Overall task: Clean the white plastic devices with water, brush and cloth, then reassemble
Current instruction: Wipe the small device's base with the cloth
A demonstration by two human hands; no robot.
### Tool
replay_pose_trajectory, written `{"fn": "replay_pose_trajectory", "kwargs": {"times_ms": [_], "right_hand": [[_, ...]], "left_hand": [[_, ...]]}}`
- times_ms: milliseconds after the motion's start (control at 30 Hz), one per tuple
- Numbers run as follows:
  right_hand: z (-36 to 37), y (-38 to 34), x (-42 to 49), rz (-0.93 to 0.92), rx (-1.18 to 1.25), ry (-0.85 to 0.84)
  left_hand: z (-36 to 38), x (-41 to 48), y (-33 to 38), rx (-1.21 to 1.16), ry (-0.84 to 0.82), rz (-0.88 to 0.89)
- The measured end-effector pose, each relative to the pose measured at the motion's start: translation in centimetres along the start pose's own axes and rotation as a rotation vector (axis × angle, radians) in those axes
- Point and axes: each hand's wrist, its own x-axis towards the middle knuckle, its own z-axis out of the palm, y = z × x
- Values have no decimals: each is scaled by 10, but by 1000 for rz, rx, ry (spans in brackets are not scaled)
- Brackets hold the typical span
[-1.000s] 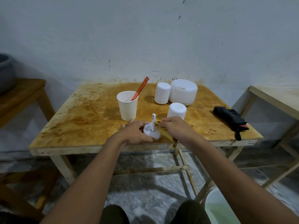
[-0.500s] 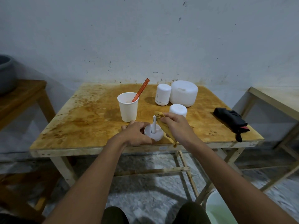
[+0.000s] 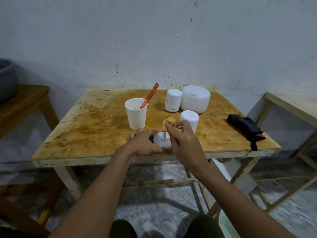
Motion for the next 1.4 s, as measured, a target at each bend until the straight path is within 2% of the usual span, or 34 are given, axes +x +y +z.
{"fn": "replay_pose_trajectory", "kwargs": {"times_ms": [133, 367, 533, 633, 800, 1000, 1167, 1400], "right_hand": [[-11, -3, 2, -155, -357, -12], [-20, -3, 1, -334, -542, -174], [-22, -6, 9, -250, -461, -125], [-20, -12, 10, -194, -465, -157], [-24, -15, 13, -212, -496, -199], [-17, -14, 1, -262, -547, -378], [-21, -10, 7, -152, -354, -437], [-30, -1, 10, -17, -306, -503]], "left_hand": [[0, -4, 1, -30, -3, 3], [-1, -10, 7, -18, 29, 18], [-4, -15, 10, -41, 23, 12], [-3, -16, 13, -32, 28, 21], [0, -15, 11, -28, 53, 0], [0, -17, 11, -18, 50, 48], [-3, -21, 15, -37, 43, 31], [-2, -18, 15, -5, 48, 53]]}}
